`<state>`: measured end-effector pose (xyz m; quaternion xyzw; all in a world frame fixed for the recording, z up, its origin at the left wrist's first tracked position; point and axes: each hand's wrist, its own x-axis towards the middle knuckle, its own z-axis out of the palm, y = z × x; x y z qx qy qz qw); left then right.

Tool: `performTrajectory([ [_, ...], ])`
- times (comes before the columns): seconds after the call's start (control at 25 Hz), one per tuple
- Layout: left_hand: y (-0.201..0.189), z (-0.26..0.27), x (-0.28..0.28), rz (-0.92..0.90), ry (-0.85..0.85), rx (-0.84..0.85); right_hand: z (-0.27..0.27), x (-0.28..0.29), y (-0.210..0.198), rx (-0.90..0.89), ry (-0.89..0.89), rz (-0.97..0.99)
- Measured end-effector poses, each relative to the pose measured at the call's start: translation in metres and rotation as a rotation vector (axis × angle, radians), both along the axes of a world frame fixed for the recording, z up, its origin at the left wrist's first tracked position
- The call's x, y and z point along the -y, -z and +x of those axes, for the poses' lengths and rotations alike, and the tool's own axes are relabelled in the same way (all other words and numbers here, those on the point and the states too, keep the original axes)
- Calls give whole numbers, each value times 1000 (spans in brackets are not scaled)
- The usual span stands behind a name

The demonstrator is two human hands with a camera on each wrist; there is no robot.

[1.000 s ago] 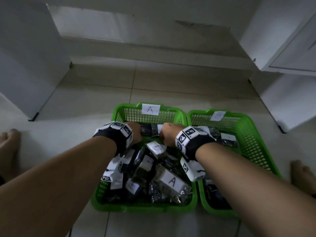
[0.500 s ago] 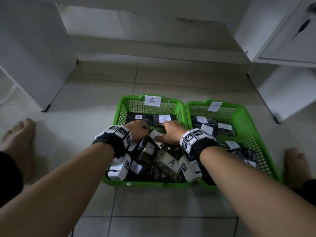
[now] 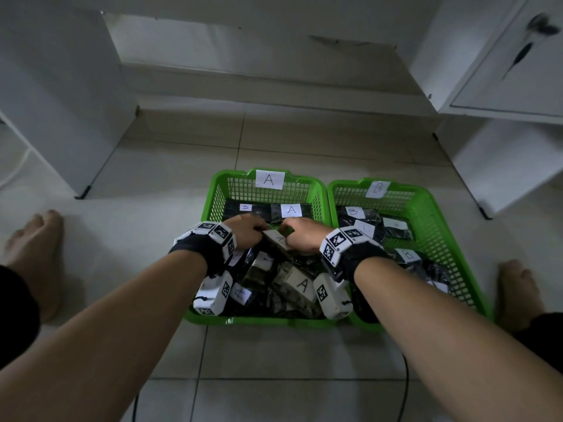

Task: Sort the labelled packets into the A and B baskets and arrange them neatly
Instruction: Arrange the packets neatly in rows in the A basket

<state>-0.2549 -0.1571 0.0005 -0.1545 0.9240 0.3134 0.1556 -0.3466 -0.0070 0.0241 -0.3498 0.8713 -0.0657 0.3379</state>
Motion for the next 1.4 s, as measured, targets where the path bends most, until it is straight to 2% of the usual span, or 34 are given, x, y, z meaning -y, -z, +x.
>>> performTrajectory([
  [0.12, 3, -3, 2, 30, -11, 12, -7, -1, 5, 16, 66, -123],
  [0.24, 1, -6, 12, 78, -48, -19, -20, 0, 0, -20, 190, -367],
  [0.36, -7, -10, 22, 349, -163, -112, -31, -2, -15, -37, 309, -510],
  [0.44, -15, -12, 22, 506, -248, -180, -38, -6, -18, 37, 395, -581],
  [0.56, -22, -15, 23, 589, -334, -252, -36, -10, -16, 267, 514, -697],
  [0.68, -24, -15, 33, 606, -429, -245, -34, -11, -15, 234, 451, -712],
  [0.72, -24, -14, 37, 577, -418, -235, -35, -9, -13, 200, 460, -715],
  [0.84, -17, -9, 44, 300, -268, -232, -34, -2, -8, 202, 568, -744],
  [1.0, -14, -2, 47, 90, -231, -386, -25, 10, -9, 306, 588, -805],
  [1.08, -16, -2, 53, -102, -232, -443, -23, 18, -9, 277, 582, -783],
  [1.16, -17, -1, 60, -335, -226, -417, -21, 27, -3, 139, 497, -578],
  [1.24, -15, 1, 66, -488, -226, -351, -12, 37, 5, -15, 316, -317],
  [1.32, -8, 3, 70, -491, -235, -314, -1, 46, 11, -29, 119, -155],
  [1.4, -4, 4, 73, -442, -234, -298, 2, 54, 14, -14, 51, -84],
])
